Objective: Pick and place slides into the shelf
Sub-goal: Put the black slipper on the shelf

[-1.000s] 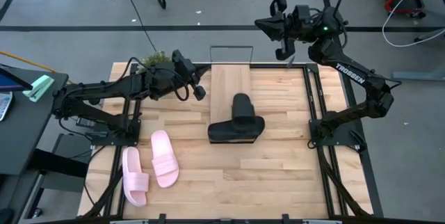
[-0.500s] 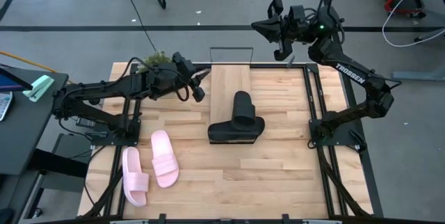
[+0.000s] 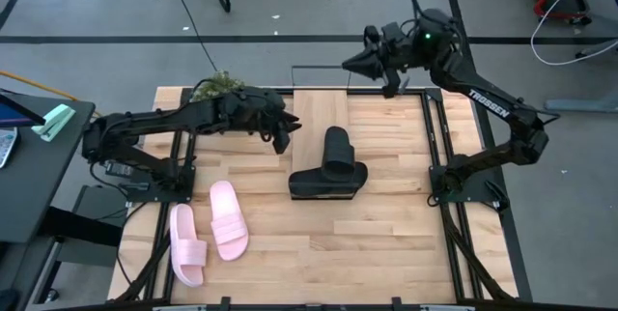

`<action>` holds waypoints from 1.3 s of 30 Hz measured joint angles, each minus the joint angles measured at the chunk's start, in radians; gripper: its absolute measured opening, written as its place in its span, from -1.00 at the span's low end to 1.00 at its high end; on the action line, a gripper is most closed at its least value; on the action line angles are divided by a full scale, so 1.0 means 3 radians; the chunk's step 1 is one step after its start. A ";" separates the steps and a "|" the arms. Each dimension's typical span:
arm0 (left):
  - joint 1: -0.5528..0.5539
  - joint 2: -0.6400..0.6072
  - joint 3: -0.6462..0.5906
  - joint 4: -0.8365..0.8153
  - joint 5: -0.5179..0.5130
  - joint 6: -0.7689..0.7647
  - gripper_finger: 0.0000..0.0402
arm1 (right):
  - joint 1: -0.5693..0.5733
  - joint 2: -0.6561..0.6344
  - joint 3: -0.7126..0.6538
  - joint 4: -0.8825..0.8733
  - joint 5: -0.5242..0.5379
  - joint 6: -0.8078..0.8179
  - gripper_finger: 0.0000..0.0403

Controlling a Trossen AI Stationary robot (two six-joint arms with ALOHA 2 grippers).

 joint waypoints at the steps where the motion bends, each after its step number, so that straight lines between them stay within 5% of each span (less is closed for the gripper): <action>1: 0.0001 0.0019 0.0000 -0.0001 0.0056 -0.0017 -0.41 | 0.0014 -0.0004 0.0000 -0.0066 0.0001 -0.0037 -0.84; 9: 0.0120 0.0229 0.0000 0.0036 0.0676 -0.0421 -0.34 | 0.0146 -0.0014 0.0000 -0.1255 0.0001 -0.0357 -0.69; 18: 0.0224 0.0467 0.0000 0.0195 0.0929 -0.0344 -0.23 | 0.0365 -0.0013 0.0000 -0.2700 0.0403 -0.0971 -0.51; 30: 0.0540 0.0888 0.0001 0.0827 0.1755 -0.0354 -0.10 | 0.0642 -0.0013 0.0000 -0.3215 0.0838 -0.1091 -0.31; 39: 0.0656 0.1164 0.0001 0.1060 0.2155 0.0137 0.07 | 0.0877 -0.0013 0.0000 -0.3453 0.1019 -0.1010 -0.13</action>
